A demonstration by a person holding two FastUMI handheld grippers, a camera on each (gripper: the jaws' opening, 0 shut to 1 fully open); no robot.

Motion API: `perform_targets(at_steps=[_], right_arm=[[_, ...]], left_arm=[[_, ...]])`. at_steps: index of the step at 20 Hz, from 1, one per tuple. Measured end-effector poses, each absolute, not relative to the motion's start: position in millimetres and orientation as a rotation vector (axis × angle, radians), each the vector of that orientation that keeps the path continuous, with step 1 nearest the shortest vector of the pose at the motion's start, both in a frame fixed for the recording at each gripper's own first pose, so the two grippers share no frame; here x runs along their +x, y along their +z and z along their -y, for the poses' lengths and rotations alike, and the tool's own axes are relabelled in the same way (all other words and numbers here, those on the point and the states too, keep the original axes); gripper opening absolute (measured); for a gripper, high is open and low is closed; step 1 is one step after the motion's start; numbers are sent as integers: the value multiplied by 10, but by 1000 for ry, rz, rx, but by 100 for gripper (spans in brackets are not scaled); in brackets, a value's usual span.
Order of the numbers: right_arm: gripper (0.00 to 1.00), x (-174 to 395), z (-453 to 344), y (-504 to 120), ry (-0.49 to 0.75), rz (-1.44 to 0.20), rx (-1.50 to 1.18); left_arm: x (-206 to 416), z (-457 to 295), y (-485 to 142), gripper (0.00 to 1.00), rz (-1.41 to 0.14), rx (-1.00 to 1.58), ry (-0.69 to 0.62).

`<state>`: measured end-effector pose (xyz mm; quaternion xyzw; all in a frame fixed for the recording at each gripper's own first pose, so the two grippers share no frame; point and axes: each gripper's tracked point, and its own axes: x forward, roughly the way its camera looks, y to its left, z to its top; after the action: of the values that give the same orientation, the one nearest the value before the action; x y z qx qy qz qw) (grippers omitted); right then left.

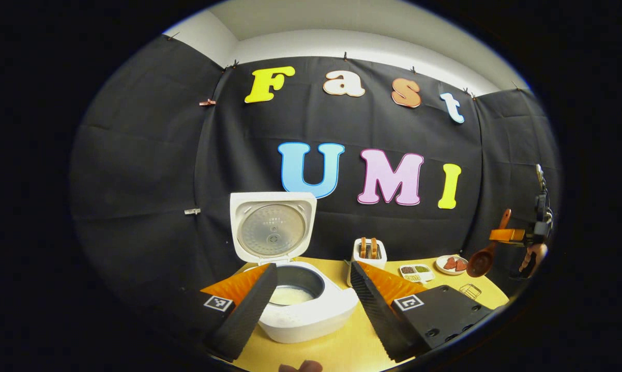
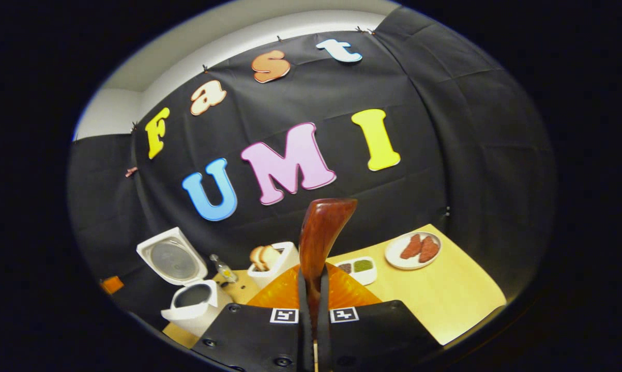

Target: Close the left gripper, press the button to open the rice cooker; take a wooden spoon from the chopstick holder with the right hand, scoop a spoonful of rice and pour it into the rice cooker, then put the wooden spoon back into the chopstick holder.

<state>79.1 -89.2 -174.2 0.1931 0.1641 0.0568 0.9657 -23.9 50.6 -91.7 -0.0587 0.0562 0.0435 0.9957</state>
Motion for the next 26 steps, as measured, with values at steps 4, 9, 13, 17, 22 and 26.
perform_targets(at_steps=[4, 9, 13, 17, 22, 26], right_arm=[[7, 818, 1232, -2271, 92, -392, 323], [7, 848, 1339, -2925, 95, -488, 302], [8, 849, 1320, -3277, 100, -547, 320], [8, 856, 1364, -3509, 73, -588, 362], [11, 808, 1378, -3715, 45, -640, 427], [24, 807, 1536, -3720, -38, -637, 456]], left_arm=[[-184, -332, -899, 97, -128, -96, 100], [-126, -198, -899, 97, -155, -101, 126], [-90, -128, -885, 97, -165, -72, 136], [-69, -132, -871, 98, -172, -76, 148], [-29, -162, -801, 97, -161, -67, 147], [13, -203, -744, 98, -146, -70, 134]])
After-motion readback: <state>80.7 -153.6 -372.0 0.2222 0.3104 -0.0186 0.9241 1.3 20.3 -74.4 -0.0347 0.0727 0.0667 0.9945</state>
